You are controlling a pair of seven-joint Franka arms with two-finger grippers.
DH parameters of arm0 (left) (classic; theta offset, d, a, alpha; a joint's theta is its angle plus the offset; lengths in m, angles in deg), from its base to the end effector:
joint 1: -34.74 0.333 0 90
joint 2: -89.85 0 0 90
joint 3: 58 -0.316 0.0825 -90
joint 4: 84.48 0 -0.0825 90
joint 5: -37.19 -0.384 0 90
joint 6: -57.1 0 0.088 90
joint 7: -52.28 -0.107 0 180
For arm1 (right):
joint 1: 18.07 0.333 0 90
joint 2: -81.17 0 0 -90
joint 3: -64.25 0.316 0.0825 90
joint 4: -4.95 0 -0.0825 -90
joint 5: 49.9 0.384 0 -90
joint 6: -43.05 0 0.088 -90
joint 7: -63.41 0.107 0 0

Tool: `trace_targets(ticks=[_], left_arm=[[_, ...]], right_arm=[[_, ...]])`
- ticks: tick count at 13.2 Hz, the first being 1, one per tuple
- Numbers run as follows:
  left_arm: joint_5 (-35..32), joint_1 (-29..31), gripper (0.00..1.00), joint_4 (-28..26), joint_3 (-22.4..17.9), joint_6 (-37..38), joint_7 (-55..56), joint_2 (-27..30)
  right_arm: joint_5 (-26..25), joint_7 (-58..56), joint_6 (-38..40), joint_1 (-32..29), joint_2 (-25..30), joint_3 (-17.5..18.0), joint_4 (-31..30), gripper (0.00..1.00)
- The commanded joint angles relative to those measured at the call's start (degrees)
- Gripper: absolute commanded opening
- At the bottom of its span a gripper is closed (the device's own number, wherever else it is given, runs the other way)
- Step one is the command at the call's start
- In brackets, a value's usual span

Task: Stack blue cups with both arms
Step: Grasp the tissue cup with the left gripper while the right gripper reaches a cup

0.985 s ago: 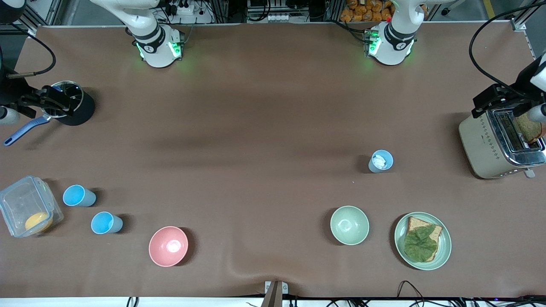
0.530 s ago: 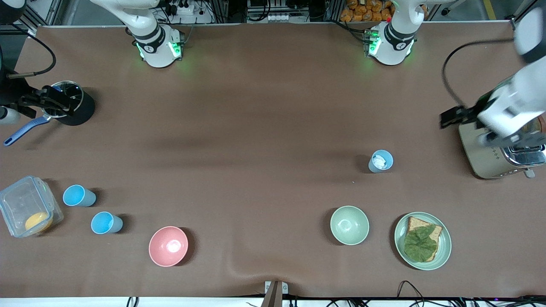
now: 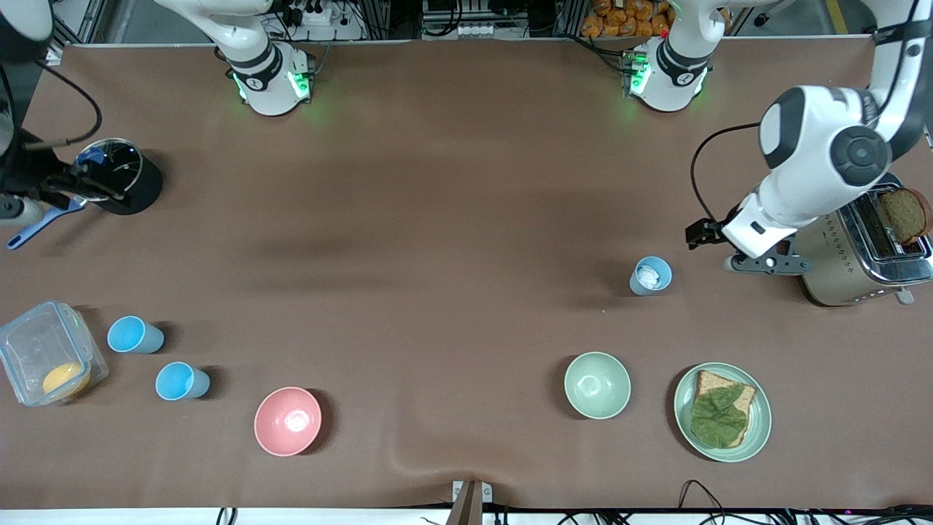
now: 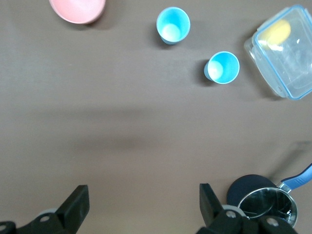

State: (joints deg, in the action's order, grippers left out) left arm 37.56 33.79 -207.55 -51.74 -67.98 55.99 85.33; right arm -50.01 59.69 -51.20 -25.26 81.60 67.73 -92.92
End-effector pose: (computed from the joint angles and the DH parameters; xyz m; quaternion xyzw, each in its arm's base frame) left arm 0.5407 -0.0682 0.3622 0.9993 -0.0285 -0.0222 0.0048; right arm 0.5523 -0.0359 0.5700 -0.9996 -0.0002 0.0279 0.0006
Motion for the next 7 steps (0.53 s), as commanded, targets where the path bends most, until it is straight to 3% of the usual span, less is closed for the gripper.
trace_targets(ticks=[1, 4, 7], left_arm=[[1.48, 0.25, 0.88, -1.47, 0.69, -4.81, 0.15, -3.02], [1.48, -0.36, 0.83, -1.39, 1.66, -8.41, 2.79, -6.37], [1.48, -1.68, 0.79, -1.21, 1.66, -11.84, 3.49, -9.88]], right_arm=[[-0.33, -0.49, -1.29, -2.91, -3.49, 0.56, -0.30, 1.00], [0.46, -0.49, -1.91, -6.07, -9.72, 0.56, 1.27, 1.00], [-0.67, -0.58, -3.48, -9.06, -20.16, 0.47, 6.18, 1.00]])
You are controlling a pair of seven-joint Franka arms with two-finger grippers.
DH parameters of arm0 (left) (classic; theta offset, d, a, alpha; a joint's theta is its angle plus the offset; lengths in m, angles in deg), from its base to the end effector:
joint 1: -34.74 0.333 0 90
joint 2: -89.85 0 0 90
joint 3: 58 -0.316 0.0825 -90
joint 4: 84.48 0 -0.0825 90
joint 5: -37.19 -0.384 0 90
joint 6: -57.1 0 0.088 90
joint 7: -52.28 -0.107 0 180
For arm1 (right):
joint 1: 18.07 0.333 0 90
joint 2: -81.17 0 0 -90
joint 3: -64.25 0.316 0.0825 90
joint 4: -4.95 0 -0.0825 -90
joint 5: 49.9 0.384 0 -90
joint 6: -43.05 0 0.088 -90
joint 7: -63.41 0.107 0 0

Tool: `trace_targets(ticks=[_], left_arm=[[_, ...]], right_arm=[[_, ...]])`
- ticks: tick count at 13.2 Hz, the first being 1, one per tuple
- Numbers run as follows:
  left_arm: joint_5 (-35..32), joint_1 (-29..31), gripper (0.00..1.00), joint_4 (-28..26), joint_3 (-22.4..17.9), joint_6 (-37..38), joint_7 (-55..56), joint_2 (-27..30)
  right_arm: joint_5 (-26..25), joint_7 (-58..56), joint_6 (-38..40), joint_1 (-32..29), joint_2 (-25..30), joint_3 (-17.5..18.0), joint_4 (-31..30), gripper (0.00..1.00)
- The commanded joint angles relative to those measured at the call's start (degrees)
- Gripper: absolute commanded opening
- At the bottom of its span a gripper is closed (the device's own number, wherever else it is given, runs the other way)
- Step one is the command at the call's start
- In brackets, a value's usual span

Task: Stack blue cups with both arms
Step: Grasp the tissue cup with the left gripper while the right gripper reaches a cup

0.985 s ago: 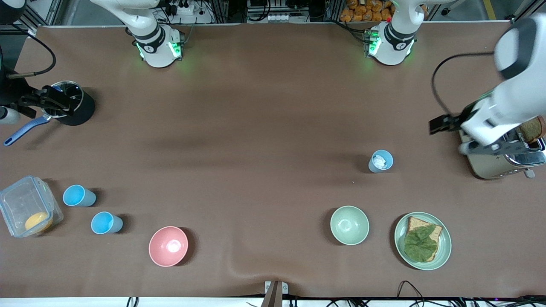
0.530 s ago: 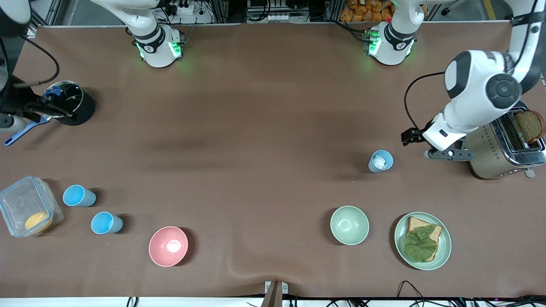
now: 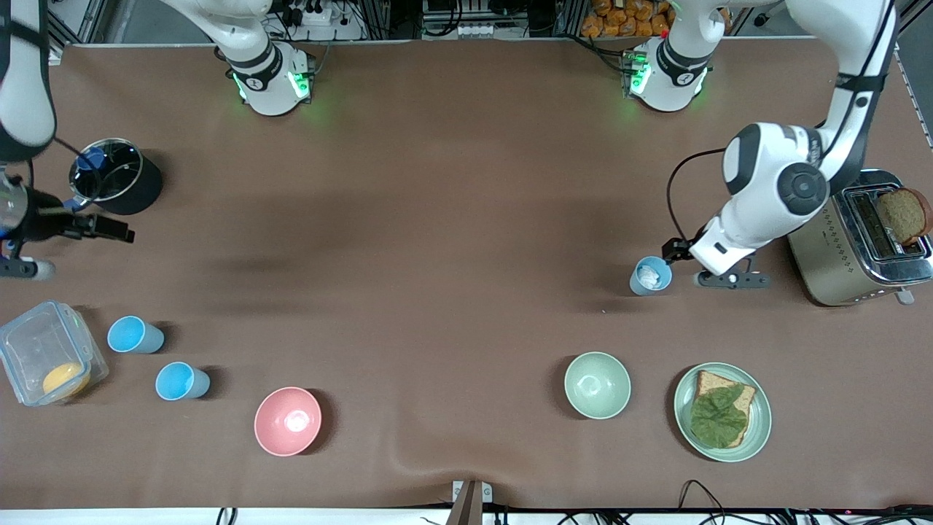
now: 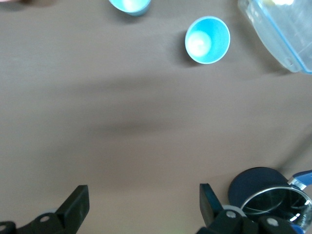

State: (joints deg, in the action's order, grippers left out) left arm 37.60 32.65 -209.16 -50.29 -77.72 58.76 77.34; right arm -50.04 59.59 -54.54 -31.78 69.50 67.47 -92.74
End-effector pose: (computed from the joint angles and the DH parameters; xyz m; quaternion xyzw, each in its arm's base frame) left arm 0.5460 -0.0940 0.2885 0.9993 -0.0251 -0.0219 0.0141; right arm 0.5882 -0.1112 0.4538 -0.9931 0.0576 0.1010 0.0172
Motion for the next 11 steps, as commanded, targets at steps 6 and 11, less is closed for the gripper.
trace_targets(ticks=[6, 11], left_arm=[[1.43, -0.89, 0.41, 0.58, 0.20, -5.71, 0.90, -6.29], [1.52, -2.12, 0.00, 1.28, 0.64, -5.72, 1.08, -6.91]], right_arm=[[-3.26, -2.06, -10.05, -4.31, -24.52, 0.65, 14.55, 1.00], [-6.80, -1.10, -17.82, -2.48, -26.73, 0.83, 14.46, 1.00]])
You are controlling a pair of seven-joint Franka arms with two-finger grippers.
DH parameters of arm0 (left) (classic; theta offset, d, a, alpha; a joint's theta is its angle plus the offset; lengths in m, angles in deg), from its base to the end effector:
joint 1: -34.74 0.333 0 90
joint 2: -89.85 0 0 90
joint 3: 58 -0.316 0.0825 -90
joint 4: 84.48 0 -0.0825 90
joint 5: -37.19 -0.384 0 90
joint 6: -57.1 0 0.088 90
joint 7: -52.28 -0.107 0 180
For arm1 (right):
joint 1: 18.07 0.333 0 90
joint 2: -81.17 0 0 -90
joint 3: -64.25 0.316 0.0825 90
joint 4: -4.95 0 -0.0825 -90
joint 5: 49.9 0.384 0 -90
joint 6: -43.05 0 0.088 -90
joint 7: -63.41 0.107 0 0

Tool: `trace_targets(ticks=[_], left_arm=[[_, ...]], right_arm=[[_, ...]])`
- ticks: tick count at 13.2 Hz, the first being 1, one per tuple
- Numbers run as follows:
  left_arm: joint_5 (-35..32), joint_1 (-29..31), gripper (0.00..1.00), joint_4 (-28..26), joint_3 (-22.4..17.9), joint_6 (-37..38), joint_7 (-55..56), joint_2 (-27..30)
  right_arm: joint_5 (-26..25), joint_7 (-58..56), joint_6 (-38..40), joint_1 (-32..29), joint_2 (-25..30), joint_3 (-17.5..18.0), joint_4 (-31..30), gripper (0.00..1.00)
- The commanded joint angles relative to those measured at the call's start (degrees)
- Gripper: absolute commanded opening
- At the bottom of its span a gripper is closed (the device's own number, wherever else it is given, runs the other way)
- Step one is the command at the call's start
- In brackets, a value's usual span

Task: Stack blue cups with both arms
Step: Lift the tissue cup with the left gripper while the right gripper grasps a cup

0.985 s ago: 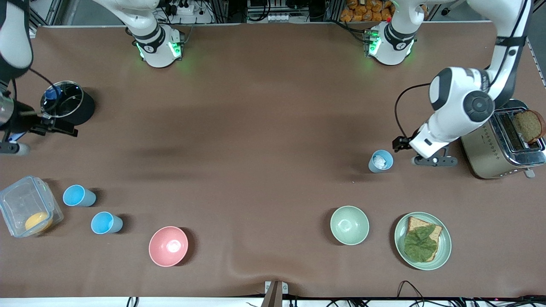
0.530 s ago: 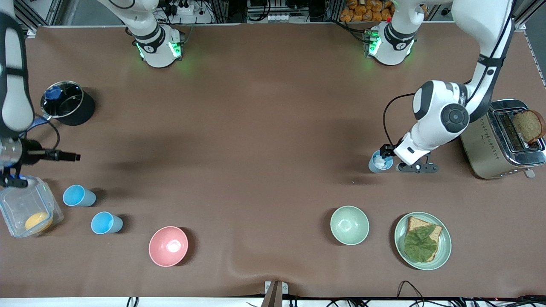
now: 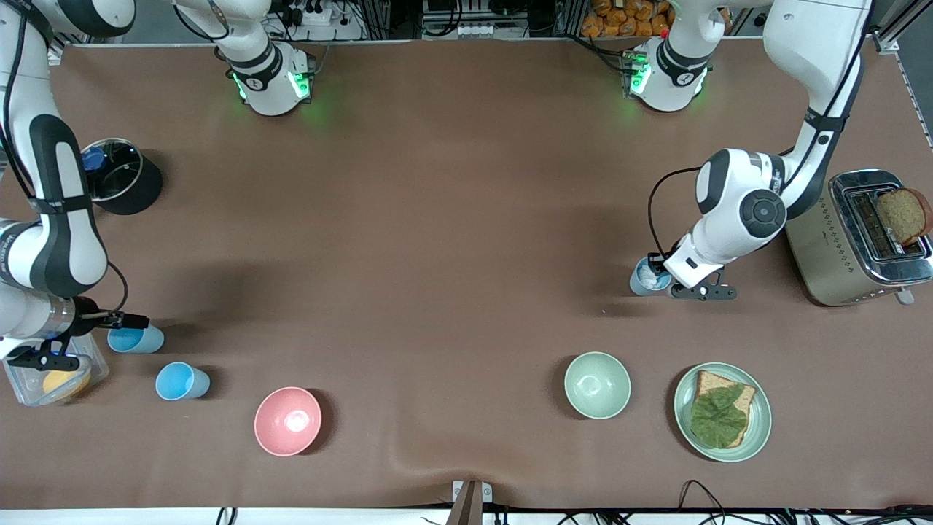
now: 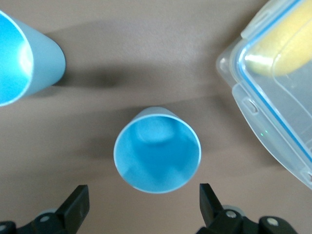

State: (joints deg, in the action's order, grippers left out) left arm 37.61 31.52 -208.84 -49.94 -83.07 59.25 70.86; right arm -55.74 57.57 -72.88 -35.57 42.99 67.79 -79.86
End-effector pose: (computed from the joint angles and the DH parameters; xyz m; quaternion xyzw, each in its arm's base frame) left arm 0.5477 -0.1094 0.2362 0.9988 -0.0315 -0.0299 0.0207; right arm 0.6776 -0.1817 0.2742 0.9965 -0.0511 -0.0641 0.0141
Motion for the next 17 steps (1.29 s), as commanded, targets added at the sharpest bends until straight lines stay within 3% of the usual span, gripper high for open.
trace_targets(ticks=[1, 3, 7, 8, 9, 10, 17], left_arm=[[1.69, -2.56, 0.00, 1.66, 0.82, -0.36, 1.29, -0.34], [1.69, -7.91, 0.00, 4.72, 2.65, 0.16, 12.91, -0.43], [1.08, -23.29, 0.00, 17.37, 2.58, 3.06, 39.83, -7.61], [0.99, -26.10, 0.00, 20.10, 2.40, 3.59, 43.88, -9.38], [0.99, -28.22, 0.00, 23.08, 2.40, 4.29, 48.18, -11.13], [0.99, -29.90, 0.00, 25.03, 2.40, 5.25, 50.66, -12.11], [1.52, -37.73, 0.00, 31.46, 2.75, 8.07, 57.28, -17.21]], right_arm=[[-1.19, 0.83, 0.44, 1.94, -0.57, 0.50, 1.58, 1.00], [-0.84, 0.91, -0.61, 2.21, -1.36, 0.50, 1.58, 1.00], [-0.66, 0.04, -5.53, 0.80, -4.09, 0.59, 0.97, 1.00], [-0.58, 0.04, -5.54, 0.54, -4.53, 0.59, 0.88, 0.90], [-0.49, 0.04, -5.71, 0.36, -4.62, 0.67, -0.08, 0.22], [-0.05, 0.04, -6.67, 0.19, -4.62, 0.68, -0.78, 0.00], [0.92, 0.12, -5.55, 0.36, -2.26, 0.85, -2.72, 0.00]])
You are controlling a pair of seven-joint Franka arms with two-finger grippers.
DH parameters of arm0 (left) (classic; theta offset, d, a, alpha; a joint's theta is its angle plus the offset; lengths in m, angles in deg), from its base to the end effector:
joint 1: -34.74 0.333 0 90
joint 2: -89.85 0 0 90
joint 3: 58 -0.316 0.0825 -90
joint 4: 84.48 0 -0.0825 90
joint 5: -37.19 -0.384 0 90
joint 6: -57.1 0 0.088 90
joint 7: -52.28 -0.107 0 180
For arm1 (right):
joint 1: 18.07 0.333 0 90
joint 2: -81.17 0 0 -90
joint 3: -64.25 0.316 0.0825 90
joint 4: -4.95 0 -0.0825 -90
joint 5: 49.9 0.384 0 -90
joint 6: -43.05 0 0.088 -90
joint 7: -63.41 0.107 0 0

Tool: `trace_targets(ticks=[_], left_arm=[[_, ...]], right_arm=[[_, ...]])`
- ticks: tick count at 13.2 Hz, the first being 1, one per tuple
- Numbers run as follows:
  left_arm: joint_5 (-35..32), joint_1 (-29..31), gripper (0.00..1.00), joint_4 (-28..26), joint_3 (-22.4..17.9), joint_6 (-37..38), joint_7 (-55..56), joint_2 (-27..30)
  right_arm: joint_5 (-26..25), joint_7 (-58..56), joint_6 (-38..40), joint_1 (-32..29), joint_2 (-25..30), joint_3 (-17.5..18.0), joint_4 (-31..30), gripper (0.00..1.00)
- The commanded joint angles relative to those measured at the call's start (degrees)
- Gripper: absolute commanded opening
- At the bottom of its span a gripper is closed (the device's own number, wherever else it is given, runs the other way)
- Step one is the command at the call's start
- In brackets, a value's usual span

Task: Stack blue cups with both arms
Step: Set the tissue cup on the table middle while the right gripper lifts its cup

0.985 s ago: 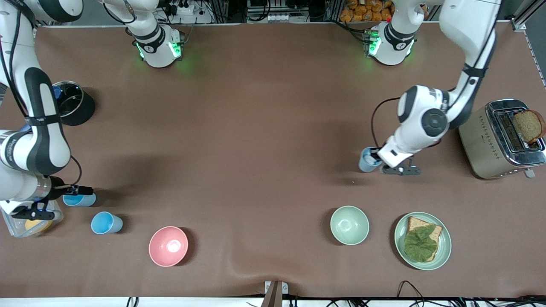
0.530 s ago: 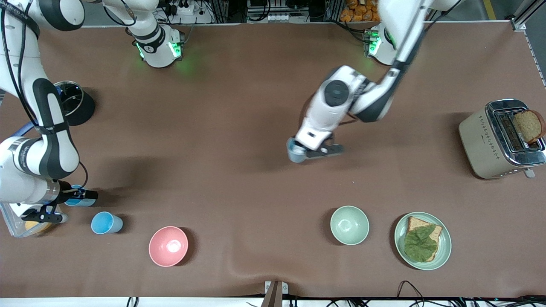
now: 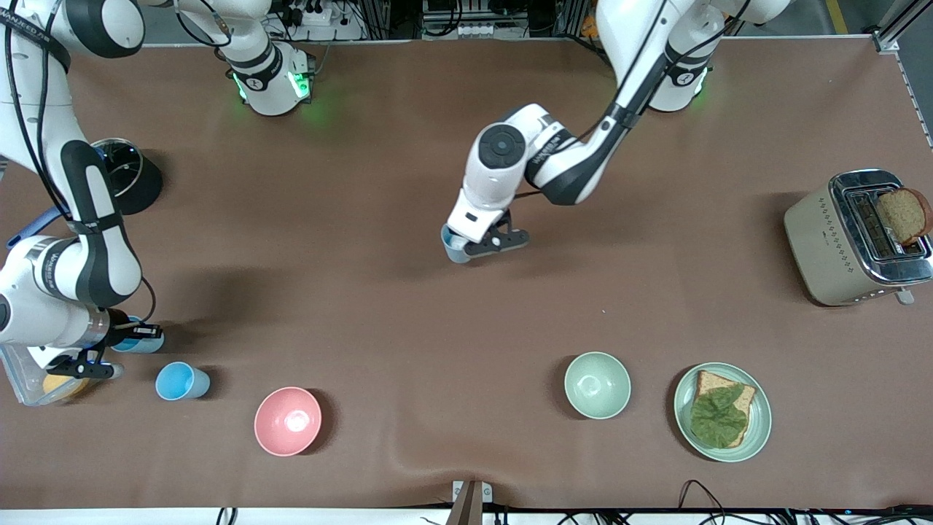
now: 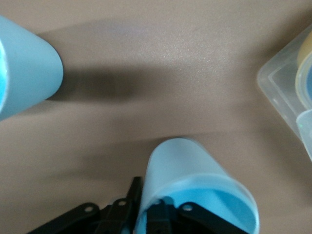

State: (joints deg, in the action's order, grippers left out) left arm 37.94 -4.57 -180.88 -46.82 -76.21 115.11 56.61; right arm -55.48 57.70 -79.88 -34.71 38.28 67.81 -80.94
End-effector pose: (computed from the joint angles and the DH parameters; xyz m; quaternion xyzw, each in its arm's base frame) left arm 0.4479 -0.5193 0.2758 0.9893 0.1289 -0.0277 0.0625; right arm 0.6826 -0.1698 0.2175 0.9977 -0.0429 -0.0523 0.0096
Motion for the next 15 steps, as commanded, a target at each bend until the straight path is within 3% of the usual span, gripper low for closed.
trace_targets(ticks=[1, 6, 10, 14, 15], left_arm=[[1.18, -2.51, 0.00, 3.76, -0.37, 1.21, 2.29, -4.01], [1.36, -3.93, 0.00, 5.25, -0.28, 1.21, 3.79, -6.05], [1.36, -4.02, 0.00, 5.25, -0.28, 1.39, 3.88, -6.75], [1.45, -4.37, 0.32, 5.25, -0.28, 1.39, 6.43, -6.66], [1.45, -4.37, 0.51, 5.25, -0.28, 1.39, 7.04, -6.66]], right_arm=[[0.66, 0.00, 3.55, -0.32, 3.94, 0.92, -1.82, 0.00], [0.84, 3.85, 17.78, 3.97, 13.17, 1.45, -1.56, 0.00], [4.96, 5.79, 28.16, 7.13, 18.53, 1.45, -1.74, 0.00], [5.23, 14.31, 32.48, 12.41, 21.09, 1.53, -1.74, 0.00], [6.80, 14.84, 32.57, 13.29, 21.10, 1.53, -1.65, 0.00]])
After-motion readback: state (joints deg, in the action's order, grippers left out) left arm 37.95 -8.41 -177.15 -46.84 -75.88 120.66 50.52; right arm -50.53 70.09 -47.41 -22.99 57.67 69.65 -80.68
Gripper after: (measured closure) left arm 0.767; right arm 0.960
